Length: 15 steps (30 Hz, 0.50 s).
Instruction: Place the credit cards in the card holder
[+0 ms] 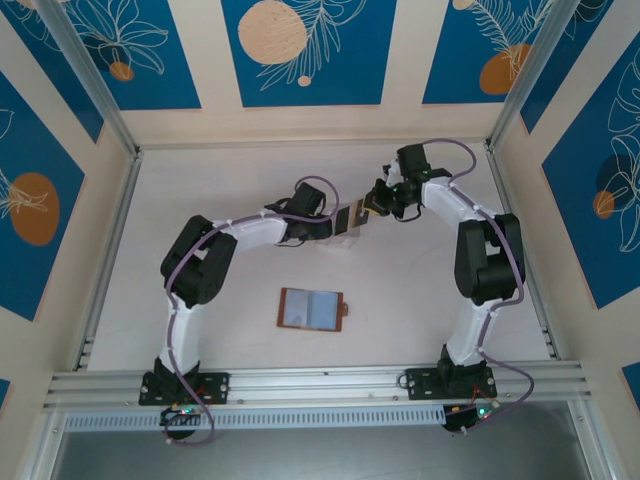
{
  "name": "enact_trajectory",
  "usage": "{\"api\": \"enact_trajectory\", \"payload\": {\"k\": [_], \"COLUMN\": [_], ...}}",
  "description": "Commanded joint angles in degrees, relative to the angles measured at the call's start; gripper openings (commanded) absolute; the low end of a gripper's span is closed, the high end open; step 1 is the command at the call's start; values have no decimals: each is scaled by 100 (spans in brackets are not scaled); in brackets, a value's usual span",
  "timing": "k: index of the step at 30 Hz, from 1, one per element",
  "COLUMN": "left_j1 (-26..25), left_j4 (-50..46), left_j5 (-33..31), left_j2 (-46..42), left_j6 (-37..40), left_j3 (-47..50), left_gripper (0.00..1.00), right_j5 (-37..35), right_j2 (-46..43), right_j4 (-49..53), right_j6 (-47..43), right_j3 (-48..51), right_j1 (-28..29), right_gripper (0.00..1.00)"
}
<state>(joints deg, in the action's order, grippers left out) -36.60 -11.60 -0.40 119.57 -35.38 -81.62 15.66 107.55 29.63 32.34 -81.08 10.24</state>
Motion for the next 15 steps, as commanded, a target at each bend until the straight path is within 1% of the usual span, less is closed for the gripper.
{"api": "enact_trajectory", "payload": {"k": [1, 11, 15], "left_j1": [117, 75, 87], "left_j4": [-752, -707, -765], "left_j5": [38, 254, 238], "left_j2": [-154, -276, -210], "left_j6": [234, 332, 358], "left_j3": [29, -18, -90], "left_gripper": [40, 49, 49], "right_j5": [41, 247, 233], "right_j2": [-141, 61, -16], "right_j4": [201, 170, 194], "right_j6": [-105, -149, -178], "right_j3": [94, -22, -12], "right_j1": [-104, -17, 39], "right_gripper": [0, 0, 0]}}
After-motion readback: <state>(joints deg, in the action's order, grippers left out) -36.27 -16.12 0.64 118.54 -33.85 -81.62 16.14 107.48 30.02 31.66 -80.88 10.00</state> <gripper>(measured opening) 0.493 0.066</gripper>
